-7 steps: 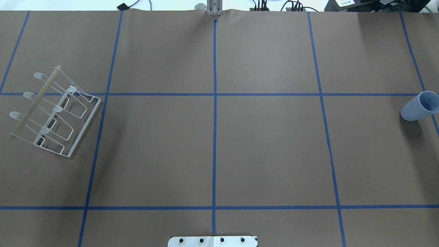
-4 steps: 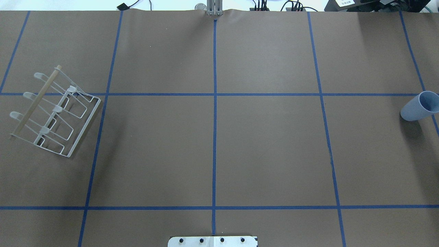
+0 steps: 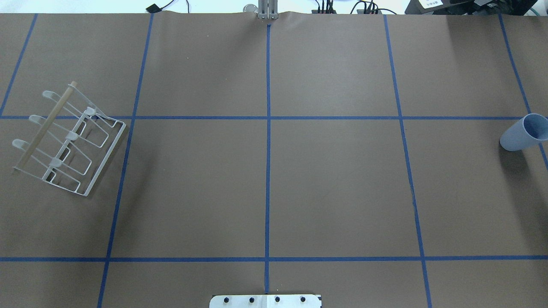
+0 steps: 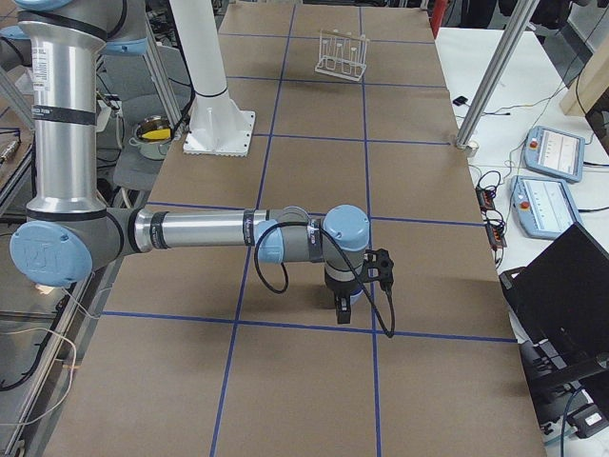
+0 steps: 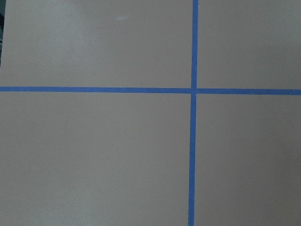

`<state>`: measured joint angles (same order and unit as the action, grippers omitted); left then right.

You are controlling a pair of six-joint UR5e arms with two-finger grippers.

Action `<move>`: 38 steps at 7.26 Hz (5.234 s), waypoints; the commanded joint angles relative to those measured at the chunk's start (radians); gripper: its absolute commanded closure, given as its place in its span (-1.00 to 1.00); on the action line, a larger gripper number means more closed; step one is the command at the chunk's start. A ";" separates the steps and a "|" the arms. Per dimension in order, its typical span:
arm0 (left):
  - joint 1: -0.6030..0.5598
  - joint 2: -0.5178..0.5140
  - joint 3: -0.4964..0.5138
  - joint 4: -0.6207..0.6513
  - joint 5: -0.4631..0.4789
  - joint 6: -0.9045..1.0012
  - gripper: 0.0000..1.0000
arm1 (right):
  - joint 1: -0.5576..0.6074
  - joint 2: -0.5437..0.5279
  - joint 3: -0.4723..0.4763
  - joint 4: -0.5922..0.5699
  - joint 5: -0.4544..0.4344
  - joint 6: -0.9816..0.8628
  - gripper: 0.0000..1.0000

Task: Hang cup on cup holder
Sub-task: 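Lower the right gripper toward the light blue cup lying on its side, then close the right gripper on the cup's base and lift it, then carry the cup toward the table center while the left arm approaches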

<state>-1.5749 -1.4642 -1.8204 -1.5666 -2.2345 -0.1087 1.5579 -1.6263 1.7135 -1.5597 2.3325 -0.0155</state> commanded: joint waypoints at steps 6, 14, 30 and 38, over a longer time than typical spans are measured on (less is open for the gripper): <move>0.006 -0.013 0.061 -0.033 -0.002 -0.009 -0.97 | -0.013 0.061 -0.093 0.142 0.108 0.014 -1.00; 0.006 -0.025 0.075 -0.036 -0.004 -0.012 -0.97 | -0.156 0.181 -0.313 0.148 0.110 0.022 -1.00; 0.006 -0.031 0.061 -0.040 -0.004 -0.014 -0.97 | -0.167 0.138 -0.194 0.170 0.257 0.025 1.00; 0.033 -0.068 0.064 -0.782 -0.107 -0.633 -0.97 | -0.310 0.151 0.061 1.076 0.193 1.294 1.00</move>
<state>-1.5425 -1.5380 -1.7567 -2.1944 -2.2845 -0.5576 1.2868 -1.4762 1.7743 -0.6268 2.5452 1.1187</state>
